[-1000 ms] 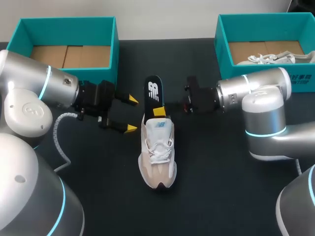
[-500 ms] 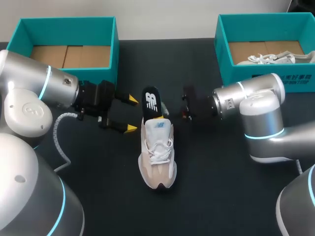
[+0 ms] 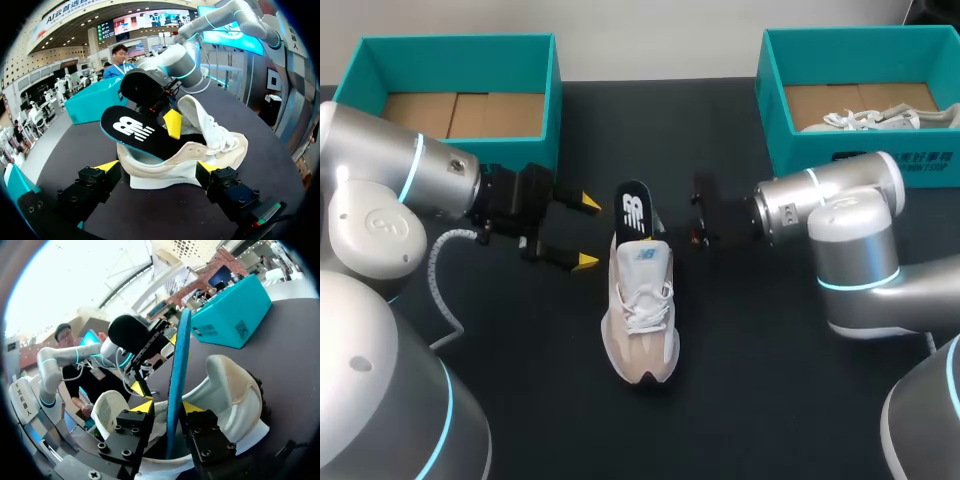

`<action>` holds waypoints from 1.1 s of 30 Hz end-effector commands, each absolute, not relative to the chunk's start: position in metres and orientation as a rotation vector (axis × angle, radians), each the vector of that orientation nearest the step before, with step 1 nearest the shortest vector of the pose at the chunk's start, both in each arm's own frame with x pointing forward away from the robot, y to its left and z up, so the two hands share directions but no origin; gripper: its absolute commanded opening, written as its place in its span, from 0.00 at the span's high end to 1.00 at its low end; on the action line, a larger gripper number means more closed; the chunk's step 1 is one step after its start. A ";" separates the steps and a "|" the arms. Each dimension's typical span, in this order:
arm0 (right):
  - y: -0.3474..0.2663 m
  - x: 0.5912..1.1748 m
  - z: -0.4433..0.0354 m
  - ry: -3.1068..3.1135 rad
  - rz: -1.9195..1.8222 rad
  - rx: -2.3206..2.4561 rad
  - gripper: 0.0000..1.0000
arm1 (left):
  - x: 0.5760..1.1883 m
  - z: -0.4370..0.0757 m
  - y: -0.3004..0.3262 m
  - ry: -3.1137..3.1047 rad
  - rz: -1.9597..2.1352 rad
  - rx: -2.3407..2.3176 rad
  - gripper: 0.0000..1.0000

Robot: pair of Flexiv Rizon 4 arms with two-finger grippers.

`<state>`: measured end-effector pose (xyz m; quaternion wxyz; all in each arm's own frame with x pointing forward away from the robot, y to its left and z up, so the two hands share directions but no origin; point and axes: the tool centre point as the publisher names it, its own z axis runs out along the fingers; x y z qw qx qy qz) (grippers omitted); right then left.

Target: Take the shoe out of the shoebox, open the shoe tongue, remove and reinsert the insole, then place the shoe into the shoebox

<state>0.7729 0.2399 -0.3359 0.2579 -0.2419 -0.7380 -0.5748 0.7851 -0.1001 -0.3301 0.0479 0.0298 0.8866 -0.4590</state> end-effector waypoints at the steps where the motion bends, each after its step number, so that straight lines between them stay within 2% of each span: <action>1: 0.240 0.783 -0.326 -2.021 -1.547 -0.643 0.65 | 0.785 -0.330 -0.101 2.706 -1.395 0.090 0.00; 5: 0.241 0.793 -0.327 -2.029 -1.539 -0.624 0.69 | 0.785 -0.330 -0.101 2.706 -1.395 0.090 0.00; 6: 0.241 0.795 -0.328 -2.030 -1.535 -0.623 0.75 | 0.785 -0.330 -0.101 2.706 -1.395 0.090 0.00; 8: 0.240 0.796 -0.330 -2.022 -1.524 -0.626 0.95 | 0.785 -0.330 -0.101 2.706 -1.395 0.090 0.00; 9: 0.240 0.795 -0.331 -2.017 -1.516 -0.629 1.00 | 0.785 -0.330 -0.101 2.706 -1.395 0.090 0.00; 23: 0.240 0.759 -0.350 -1.943 -1.438 -0.715 1.00 | 0.785 -0.330 -0.101 2.706 -1.395 0.090 0.00; 31: 0.241 0.759 -0.351 -1.944 -1.423 -0.720 1.00 | 0.785 -0.330 -0.101 2.706 -1.395 0.090 0.00; 33: 0.240 0.761 -0.348 -1.955 -1.433 -0.718 0.85 | 0.785 -0.330 -0.101 2.706 -1.395 0.090 0.00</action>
